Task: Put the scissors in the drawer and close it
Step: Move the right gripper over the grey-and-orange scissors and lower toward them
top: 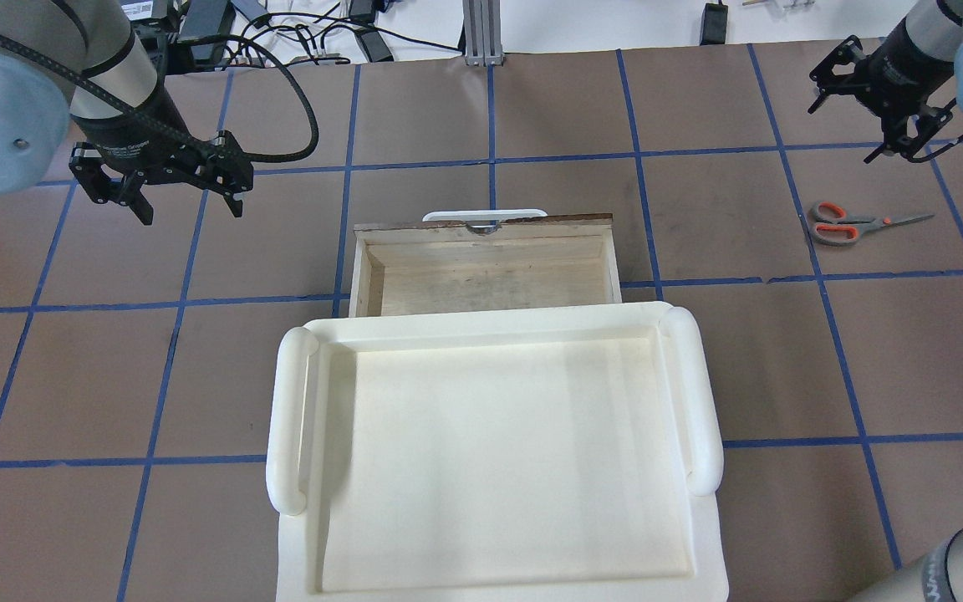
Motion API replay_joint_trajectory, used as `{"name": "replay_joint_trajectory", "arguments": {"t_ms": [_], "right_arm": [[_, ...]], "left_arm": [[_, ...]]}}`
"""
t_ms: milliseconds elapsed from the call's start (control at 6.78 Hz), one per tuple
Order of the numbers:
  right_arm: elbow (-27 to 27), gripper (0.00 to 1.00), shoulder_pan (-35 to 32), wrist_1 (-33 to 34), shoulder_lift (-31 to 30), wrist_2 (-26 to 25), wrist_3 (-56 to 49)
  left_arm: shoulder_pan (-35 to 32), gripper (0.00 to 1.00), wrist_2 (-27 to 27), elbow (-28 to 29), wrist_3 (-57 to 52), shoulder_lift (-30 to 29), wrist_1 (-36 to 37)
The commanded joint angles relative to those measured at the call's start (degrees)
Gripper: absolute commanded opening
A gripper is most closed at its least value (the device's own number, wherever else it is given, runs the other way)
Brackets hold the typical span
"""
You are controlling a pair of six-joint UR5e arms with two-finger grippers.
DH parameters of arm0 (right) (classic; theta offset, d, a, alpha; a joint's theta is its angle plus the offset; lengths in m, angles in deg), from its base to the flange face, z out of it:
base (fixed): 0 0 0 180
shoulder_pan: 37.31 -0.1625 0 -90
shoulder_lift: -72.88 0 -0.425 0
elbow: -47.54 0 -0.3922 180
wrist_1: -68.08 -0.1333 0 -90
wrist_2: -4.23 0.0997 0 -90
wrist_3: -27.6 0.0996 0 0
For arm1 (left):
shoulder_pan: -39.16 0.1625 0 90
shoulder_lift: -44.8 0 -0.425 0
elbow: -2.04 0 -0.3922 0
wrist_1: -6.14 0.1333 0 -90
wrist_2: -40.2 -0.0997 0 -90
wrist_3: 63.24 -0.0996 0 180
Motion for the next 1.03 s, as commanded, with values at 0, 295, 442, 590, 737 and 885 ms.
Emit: {"name": "replay_joint_trajectory", "arguments": {"t_ms": [0, 295, 442, 590, 737, 885], "right_arm": [[0.6, 1.0, 4.0, 2.8, 4.2, -3.0, 5.0], [2.8, 1.0, 5.0, 3.7, 7.9, -7.8, 11.4], [3.1, 1.0, 5.0, 4.0, 8.9, -9.5, 12.1], [3.2, 0.99, 5.1, 4.4, 10.5, -9.9, 11.9], [2.5, 0.93, 5.7, 4.9, 11.4, -11.0, 12.4], [2.4, 0.94, 5.7, 9.3, 12.2, -12.4, 13.1]], "left_arm": [[-0.1, 1.0, 2.0, 0.1, 0.0, 0.2, 0.0], [0.3, 1.0, 2.1, 0.2, 0.1, 0.6, -0.1], [0.5, 1.0, 1.3, 0.2, 0.1, 0.4, -0.2], [0.2, 1.0, 1.2, 0.3, 0.1, 0.9, -0.5], [0.0, 1.0, 1.2, 0.2, 0.2, 1.4, -1.2], [0.2, 1.0, 1.1, 0.4, 0.3, 2.3, -2.2]]}}
